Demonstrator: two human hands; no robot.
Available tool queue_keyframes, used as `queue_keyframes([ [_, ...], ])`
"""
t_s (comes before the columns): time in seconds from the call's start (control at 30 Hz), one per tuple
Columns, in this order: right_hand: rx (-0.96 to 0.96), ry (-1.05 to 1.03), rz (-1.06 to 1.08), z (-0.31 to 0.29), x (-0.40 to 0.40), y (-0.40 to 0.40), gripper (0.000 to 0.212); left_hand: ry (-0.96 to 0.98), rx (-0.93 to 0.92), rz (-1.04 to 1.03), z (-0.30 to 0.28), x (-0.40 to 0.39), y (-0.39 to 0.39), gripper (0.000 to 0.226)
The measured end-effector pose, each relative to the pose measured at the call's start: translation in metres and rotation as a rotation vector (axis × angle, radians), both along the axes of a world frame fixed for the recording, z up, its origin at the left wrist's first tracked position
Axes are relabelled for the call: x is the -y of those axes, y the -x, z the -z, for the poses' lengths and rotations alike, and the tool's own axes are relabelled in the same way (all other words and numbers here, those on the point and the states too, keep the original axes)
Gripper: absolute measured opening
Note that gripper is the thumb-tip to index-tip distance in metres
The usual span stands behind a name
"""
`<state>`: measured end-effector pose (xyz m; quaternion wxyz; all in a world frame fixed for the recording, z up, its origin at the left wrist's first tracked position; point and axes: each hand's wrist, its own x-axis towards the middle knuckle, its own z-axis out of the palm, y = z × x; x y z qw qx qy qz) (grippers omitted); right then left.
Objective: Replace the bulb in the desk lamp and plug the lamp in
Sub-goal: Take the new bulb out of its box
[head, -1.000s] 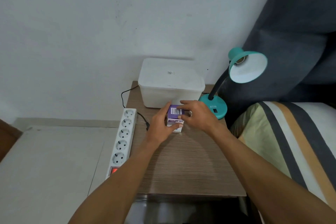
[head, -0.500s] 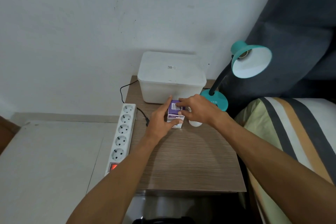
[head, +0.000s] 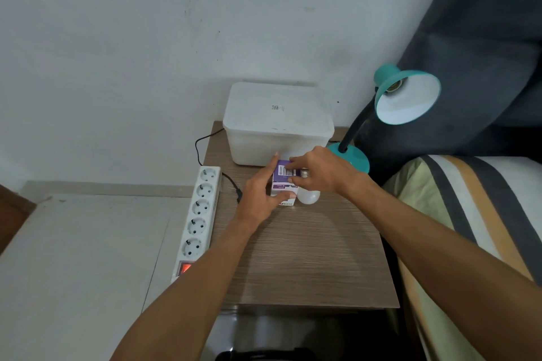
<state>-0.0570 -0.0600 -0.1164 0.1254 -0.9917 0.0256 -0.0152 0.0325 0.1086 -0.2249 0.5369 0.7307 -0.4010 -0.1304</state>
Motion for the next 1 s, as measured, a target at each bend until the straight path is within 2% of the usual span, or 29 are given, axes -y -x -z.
queue_keyframes([
  [0.4,0.023,0.017,-0.034,0.007,0.000,-0.002,0.048,-0.028,-0.004,-0.010,0.000,0.001,0.000,0.106],
  [0.67,0.142,0.027,-0.070,0.011,-0.012,0.009,0.031,-0.046,0.026,-0.029,-0.002,0.000,0.002,0.106],
  [0.73,0.151,-0.017,-0.016,0.012,-0.011,0.008,0.029,-0.055,0.032,-0.034,0.000,0.000,0.002,0.108],
  [0.83,0.219,-0.208,0.163,0.013,-0.016,0.008,0.029,-0.077,0.006,-0.057,0.000,0.000,0.003,0.114],
  [1.0,0.465,-0.425,0.527,0.007,-0.030,0.000,0.028,-0.092,-0.052,-0.088,-0.005,-0.001,0.009,0.112],
])
